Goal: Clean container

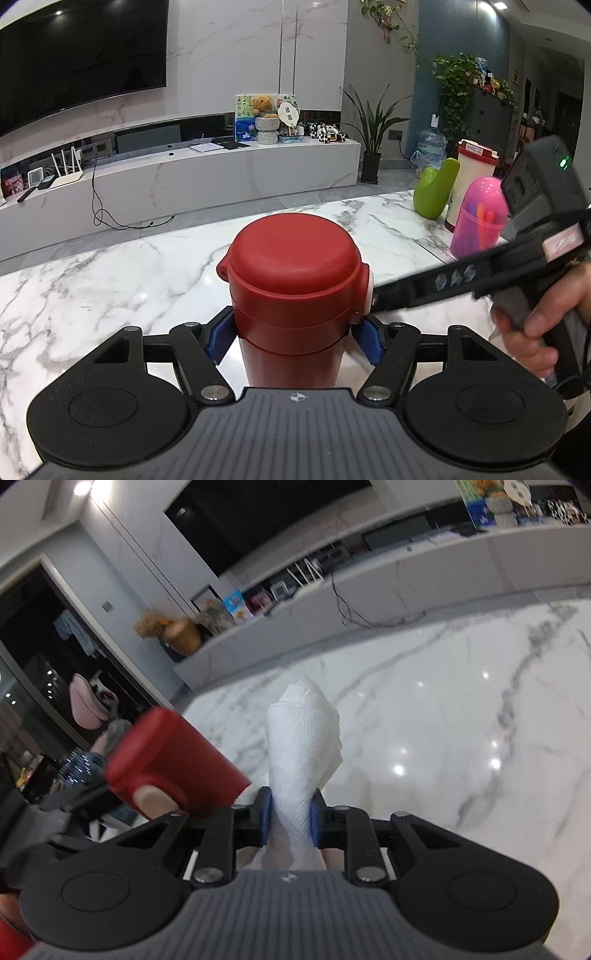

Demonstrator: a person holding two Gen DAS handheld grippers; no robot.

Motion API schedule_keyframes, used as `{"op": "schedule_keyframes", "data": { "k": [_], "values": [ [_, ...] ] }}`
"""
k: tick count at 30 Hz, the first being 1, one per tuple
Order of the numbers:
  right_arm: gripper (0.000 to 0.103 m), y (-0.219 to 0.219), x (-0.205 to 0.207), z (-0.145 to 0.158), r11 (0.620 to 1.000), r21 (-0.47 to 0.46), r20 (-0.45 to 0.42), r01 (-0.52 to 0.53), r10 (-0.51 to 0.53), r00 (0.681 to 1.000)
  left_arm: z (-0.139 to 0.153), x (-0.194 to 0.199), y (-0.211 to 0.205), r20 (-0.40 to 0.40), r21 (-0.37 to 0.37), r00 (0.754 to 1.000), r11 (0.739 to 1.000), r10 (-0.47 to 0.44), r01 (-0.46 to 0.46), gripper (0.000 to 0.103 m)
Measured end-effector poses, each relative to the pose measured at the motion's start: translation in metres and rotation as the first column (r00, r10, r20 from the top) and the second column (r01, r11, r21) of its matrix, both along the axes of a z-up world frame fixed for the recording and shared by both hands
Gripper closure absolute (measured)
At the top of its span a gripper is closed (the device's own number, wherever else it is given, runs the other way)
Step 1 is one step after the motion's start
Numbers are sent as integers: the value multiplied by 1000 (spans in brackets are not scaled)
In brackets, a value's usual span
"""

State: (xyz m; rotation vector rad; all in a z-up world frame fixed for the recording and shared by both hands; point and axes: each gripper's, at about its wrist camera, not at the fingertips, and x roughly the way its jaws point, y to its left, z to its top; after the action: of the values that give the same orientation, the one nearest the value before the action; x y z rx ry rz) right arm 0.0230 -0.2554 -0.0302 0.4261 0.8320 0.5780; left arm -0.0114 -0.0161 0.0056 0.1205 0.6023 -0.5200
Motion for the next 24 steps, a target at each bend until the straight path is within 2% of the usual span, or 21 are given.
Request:
{"op": "schedule_keyframes", "data": {
  "k": [9, 14, 17, 20, 24],
  "values": [
    [80, 23, 7, -38, 985, -168, -118, -30, 10, 993, 0, 0, -2, 4, 13, 1000, 1000, -3, 3, 38],
    [80, 34, 6, -40, 968, -243, -106, -58, 33, 994, 1, -2, -1, -8, 6, 999, 999, 33, -33, 35],
    [80, 38, 2, -43, 961, -269, -96, -65, 41, 995, 1, -4, 0, -21, -7, 997, 997, 79, -79, 30],
    [79, 38, 2, -44, 961, -270, -97, -66, 41, 994, 2, -9, 1, -28, -1, 993, 993, 114, -114, 28],
    [79, 38, 2, -45, 962, -265, -101, -63, 37, 994, 3, -16, 5, -58, -31, 983, 983, 176, -178, 28]
  ]
}}
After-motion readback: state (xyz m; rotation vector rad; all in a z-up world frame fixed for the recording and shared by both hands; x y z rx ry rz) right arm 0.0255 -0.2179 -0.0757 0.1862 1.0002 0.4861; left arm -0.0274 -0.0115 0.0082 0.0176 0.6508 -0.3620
